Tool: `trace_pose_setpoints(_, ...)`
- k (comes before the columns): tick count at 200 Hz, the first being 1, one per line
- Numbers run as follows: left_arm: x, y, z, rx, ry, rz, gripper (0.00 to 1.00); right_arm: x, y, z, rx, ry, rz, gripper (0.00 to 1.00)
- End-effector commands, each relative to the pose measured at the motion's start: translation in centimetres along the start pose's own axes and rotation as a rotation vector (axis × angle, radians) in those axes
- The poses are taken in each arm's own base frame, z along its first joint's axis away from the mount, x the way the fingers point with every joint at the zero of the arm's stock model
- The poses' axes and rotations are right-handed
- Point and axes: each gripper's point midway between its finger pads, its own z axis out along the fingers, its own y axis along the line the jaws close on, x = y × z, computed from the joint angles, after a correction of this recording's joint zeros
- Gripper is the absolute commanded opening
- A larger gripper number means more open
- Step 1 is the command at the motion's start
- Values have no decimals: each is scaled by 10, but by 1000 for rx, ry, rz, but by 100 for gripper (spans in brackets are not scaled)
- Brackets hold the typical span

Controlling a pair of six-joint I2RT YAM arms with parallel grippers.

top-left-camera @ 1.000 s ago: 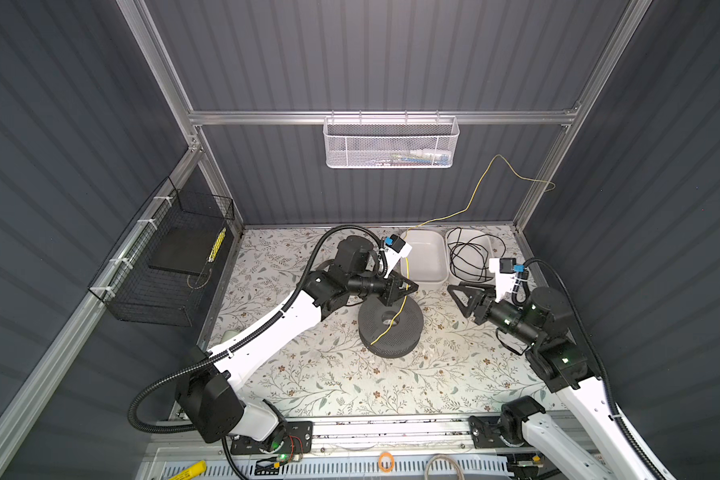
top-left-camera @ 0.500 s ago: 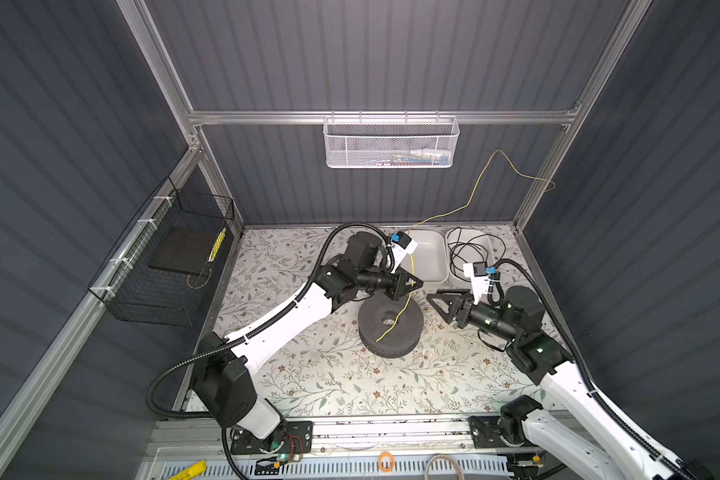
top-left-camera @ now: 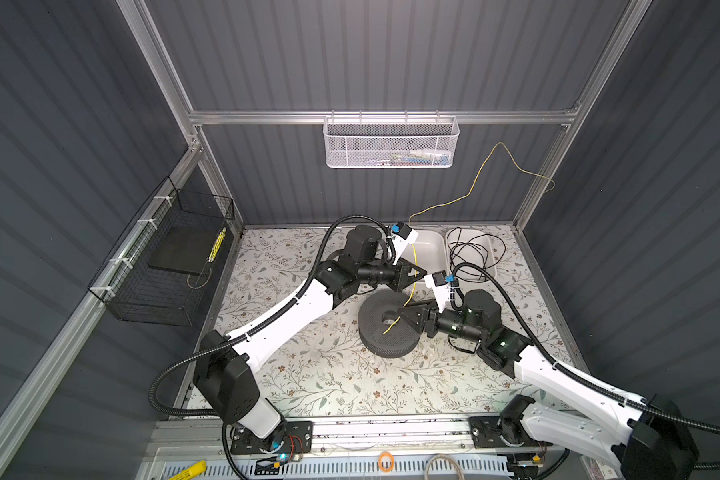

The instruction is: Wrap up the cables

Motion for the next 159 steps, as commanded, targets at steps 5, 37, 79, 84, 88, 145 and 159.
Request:
trace_pose_setpoints(5,-4,-13,-5,34,-18,10,0,-8,-2,3,15,-46,-21,44)
trace_pose_setpoints(37,-6,-15,-9,33,-27,13,0,-10,-2,6,15,-48,-18,39)
trace_pose_setpoints(79,4,-10,-9,17,-13,7,0,-10,-2,9,14,-49,-16,26)
trace_pose_setpoints(84,4,-9,-9,15,-12,9,0,-9,-2,9,11,-42,-17,25)
trace_pose_setpoints(88,3,-9,-9,14,-13,11,0,-8,-2,9,10,-38,-17,23)
trace_pose_setpoints(145,5,-6,-15,-18,-18,49,45,-11,-8,2,57,-87,-8,2)
trace_pose_setpoints(159,8,5,-30,-119,-46,64,72,-13,-11,-3,85,-106,-12,1)
